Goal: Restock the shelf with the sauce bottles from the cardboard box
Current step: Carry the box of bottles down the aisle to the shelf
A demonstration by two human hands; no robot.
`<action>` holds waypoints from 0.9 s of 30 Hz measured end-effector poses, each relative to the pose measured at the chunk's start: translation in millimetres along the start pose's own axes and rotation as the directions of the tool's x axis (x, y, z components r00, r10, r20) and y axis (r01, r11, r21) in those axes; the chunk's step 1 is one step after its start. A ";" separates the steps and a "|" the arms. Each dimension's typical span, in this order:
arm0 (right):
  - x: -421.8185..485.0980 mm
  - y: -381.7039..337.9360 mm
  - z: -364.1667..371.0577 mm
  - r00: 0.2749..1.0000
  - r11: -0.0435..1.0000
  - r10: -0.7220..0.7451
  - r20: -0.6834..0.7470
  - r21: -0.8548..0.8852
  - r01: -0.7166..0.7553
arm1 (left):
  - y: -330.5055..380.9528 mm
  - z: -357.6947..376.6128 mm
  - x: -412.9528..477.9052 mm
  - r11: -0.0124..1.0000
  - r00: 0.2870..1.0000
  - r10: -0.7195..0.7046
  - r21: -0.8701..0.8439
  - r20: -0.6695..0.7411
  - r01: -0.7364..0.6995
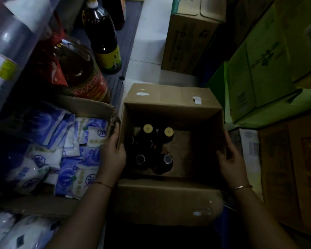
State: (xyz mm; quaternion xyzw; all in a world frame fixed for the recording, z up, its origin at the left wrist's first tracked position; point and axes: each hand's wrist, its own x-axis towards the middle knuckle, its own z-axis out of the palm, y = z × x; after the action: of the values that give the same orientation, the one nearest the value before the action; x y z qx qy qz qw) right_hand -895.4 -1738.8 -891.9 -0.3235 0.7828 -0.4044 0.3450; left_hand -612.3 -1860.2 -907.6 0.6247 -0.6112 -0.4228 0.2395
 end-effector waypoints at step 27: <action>7.5 33.5 12.2 0.993 0.985 0.113 0.012 -0.132 -0.111 | -34.8 29.6 10.7 0.989 0.989 -0.106 -0.090 0.099 0.115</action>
State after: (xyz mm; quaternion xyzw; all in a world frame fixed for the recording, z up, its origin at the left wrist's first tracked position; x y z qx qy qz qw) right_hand -897.4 -1734.1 -927.9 -0.3048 0.8214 -0.3287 0.3527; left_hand -618.2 -1859.3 -954.2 0.6249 -0.5652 -0.4931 0.2164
